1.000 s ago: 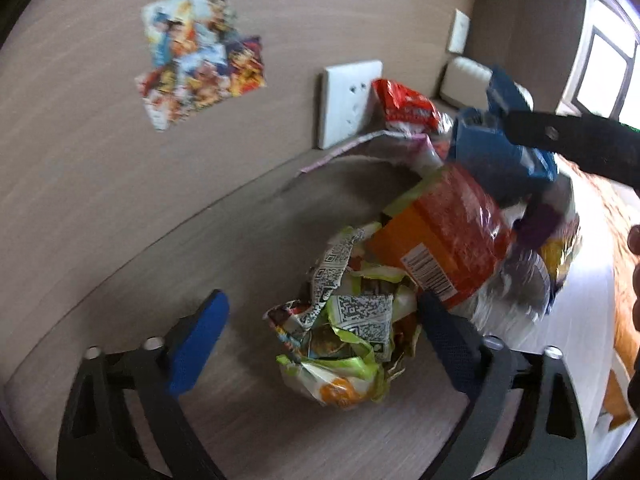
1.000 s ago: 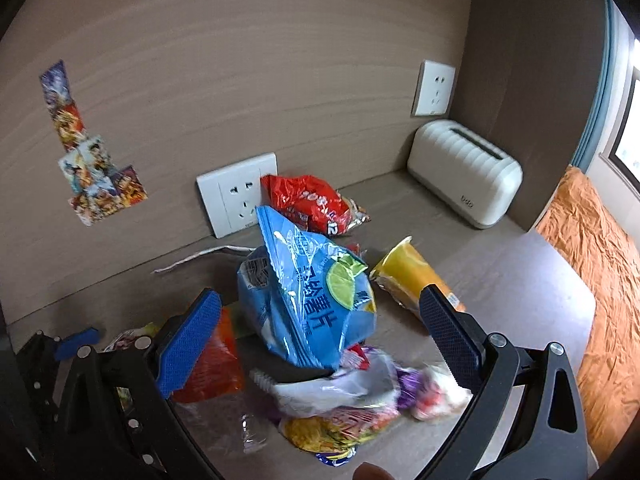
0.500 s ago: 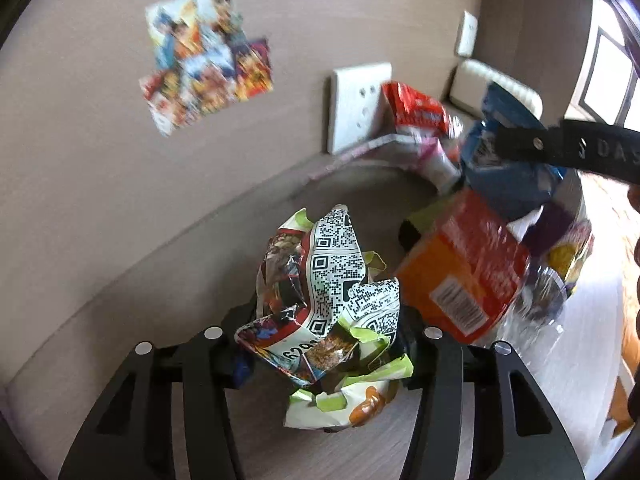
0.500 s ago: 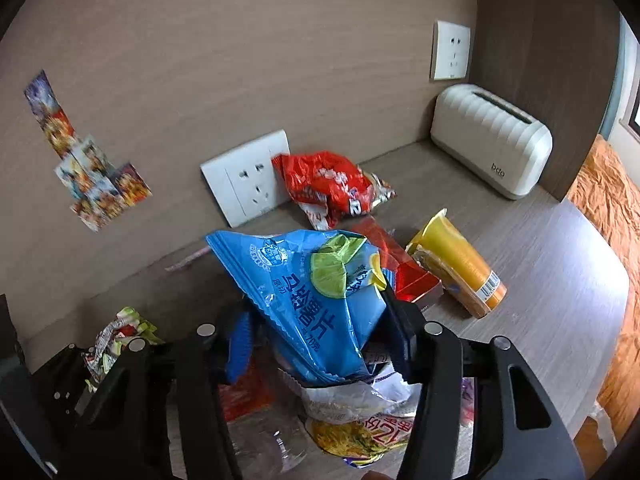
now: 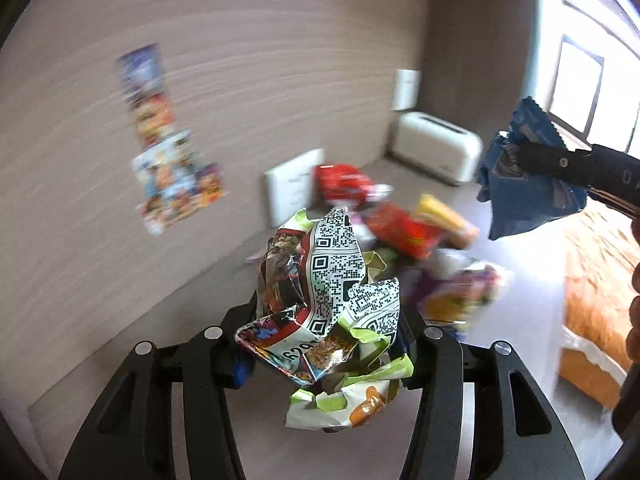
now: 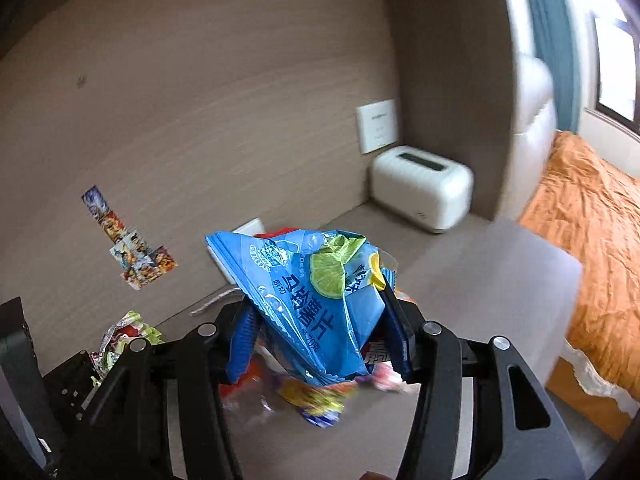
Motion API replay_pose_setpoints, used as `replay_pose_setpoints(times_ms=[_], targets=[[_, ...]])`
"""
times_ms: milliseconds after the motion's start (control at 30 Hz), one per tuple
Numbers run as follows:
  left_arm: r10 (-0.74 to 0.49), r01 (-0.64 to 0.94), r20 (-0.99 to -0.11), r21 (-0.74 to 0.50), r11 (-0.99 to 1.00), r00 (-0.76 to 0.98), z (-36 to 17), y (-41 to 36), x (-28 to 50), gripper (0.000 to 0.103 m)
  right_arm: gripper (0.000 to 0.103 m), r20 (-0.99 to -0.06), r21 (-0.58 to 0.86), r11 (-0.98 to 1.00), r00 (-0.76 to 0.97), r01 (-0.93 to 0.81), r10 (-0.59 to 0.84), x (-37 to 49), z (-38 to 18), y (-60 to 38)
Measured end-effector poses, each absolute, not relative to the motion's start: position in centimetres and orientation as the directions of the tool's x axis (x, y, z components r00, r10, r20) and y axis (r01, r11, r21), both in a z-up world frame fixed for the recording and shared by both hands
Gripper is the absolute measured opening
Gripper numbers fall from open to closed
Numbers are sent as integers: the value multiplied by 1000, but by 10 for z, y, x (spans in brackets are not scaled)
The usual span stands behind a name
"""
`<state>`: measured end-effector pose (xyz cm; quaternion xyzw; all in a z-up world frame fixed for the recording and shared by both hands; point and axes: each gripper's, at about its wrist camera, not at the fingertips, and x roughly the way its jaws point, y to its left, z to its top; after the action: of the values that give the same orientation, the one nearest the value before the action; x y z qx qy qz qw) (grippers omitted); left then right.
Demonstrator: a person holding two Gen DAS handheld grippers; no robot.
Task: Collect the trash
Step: 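Carry both wrappers over the white bin and open both tools to drop them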
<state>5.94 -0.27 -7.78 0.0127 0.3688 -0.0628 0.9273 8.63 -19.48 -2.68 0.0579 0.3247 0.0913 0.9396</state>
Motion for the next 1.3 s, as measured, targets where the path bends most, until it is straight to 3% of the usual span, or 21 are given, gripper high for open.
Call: replay_pose_setpoints(times_ms=[367, 767, 1067, 1300], targets=[[-348, 477, -724, -30, 879, 596, -90, -156, 44, 52, 55, -631, 153, 978, 776, 143, -15, 16, -41, -320], [-436, 680, -821, -83, 729, 367, -160, -314, 24, 52, 56, -739, 165, 909, 658, 383, -143, -28, -107, -448], [-394, 720, -901, -151, 678, 182, -285, -405, 16, 52, 56, -861, 211, 844, 502, 494, -78, -25, -240, -525], [-329, 721, -943, -190, 666, 55, -422, -447, 16, 52, 56, -927, 230, 806, 374, 545, 12, -13, -375, -570]])
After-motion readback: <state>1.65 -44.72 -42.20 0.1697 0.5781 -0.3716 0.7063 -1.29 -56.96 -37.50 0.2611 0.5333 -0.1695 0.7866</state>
